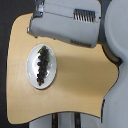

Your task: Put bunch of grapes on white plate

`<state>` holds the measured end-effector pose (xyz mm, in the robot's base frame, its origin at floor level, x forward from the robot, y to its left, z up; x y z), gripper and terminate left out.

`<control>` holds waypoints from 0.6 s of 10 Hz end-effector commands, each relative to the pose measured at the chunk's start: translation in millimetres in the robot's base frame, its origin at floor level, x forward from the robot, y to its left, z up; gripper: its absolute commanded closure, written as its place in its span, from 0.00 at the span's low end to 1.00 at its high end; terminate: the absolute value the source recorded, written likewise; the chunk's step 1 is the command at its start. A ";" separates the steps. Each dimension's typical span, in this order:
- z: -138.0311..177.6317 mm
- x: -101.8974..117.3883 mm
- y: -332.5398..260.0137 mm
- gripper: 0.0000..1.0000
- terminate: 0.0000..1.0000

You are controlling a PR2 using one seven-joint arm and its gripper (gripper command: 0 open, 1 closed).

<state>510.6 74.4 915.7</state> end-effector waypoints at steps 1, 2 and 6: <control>22.2 31.6 -112.8 0.00 0.00; 26.9 39.8 -154.4 0.00 0.00; 32.6 31.4 -259.6 0.00 0.00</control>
<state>543.4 -59.5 939.1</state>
